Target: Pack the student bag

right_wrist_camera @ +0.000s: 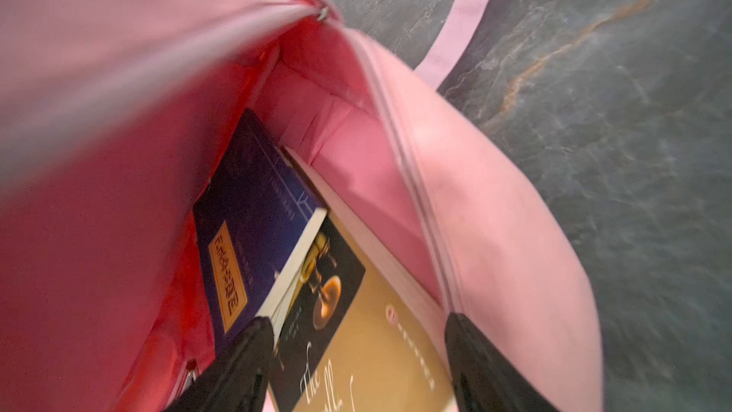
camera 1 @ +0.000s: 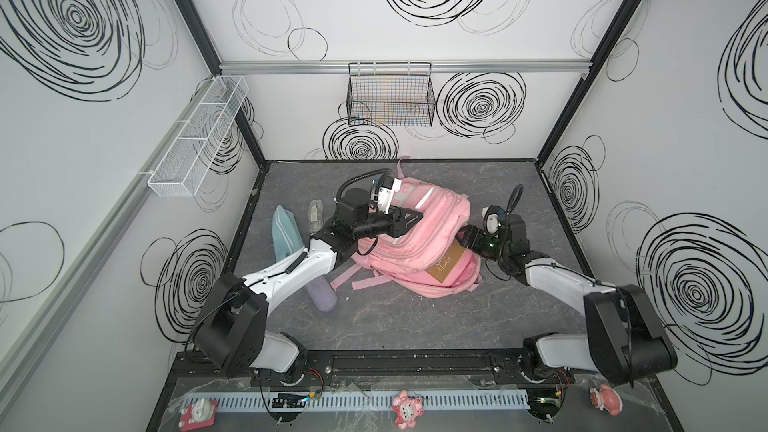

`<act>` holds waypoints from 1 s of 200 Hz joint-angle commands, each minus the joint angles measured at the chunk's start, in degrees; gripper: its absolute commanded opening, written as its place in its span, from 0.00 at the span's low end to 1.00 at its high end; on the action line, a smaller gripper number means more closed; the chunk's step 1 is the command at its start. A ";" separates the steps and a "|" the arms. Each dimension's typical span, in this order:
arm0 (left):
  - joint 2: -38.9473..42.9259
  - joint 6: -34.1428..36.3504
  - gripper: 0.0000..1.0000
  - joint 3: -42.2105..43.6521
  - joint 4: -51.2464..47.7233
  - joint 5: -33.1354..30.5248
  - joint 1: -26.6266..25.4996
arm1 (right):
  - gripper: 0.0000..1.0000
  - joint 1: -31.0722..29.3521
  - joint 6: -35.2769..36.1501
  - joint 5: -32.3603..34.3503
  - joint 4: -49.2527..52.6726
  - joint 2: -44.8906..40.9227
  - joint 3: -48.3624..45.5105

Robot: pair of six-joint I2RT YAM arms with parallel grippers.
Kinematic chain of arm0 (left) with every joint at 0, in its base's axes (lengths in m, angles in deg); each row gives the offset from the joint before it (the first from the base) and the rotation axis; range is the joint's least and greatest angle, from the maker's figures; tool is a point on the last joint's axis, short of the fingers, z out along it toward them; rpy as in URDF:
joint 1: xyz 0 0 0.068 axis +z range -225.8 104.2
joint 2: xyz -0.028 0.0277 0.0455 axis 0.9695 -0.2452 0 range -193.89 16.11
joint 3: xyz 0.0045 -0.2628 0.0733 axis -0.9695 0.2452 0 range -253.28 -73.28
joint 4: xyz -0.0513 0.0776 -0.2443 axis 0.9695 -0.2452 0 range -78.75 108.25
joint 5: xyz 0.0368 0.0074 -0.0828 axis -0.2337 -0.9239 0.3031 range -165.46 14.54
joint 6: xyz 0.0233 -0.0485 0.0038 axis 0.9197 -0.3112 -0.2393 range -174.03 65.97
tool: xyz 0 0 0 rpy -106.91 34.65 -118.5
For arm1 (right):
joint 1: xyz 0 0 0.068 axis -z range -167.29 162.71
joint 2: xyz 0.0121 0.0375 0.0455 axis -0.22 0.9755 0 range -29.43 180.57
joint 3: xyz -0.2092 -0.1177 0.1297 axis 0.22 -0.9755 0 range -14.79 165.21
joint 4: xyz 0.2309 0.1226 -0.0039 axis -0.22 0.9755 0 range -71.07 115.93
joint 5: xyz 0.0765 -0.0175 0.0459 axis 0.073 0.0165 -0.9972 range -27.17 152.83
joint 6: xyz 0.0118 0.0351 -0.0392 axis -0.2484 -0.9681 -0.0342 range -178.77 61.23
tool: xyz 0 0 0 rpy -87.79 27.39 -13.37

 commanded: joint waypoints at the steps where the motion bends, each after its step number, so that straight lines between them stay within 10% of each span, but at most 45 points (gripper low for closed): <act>1: 2.44 0.23 0.59 -1.88 6.21 -1.73 -0.31 | 0.72 -0.03 4.52 4.26 12.76 -10.71 -2.36; 37: 10.10 6.49 0.62 -2.20 0.77 -9.72 0.78 | 0.66 -1.71 5.28 10.22 26.22 -32.82 -4.52; 68: 18.30 13.54 0.62 -2.58 -8.29 -19.90 1.83 | 0.57 -20.37 -5.97 18.58 23.26 -39.70 -3.26; 116: 30.89 20.83 0.65 1.93 -19.43 -33.98 4.61 | 0.65 -53.81 12.30 37.33 16.85 -8.94 10.98; 200: 42.98 23.33 0.67 8.90 -28.57 -38.31 14.93 | 0.77 -57.24 43.77 42.89 16.82 26.52 28.21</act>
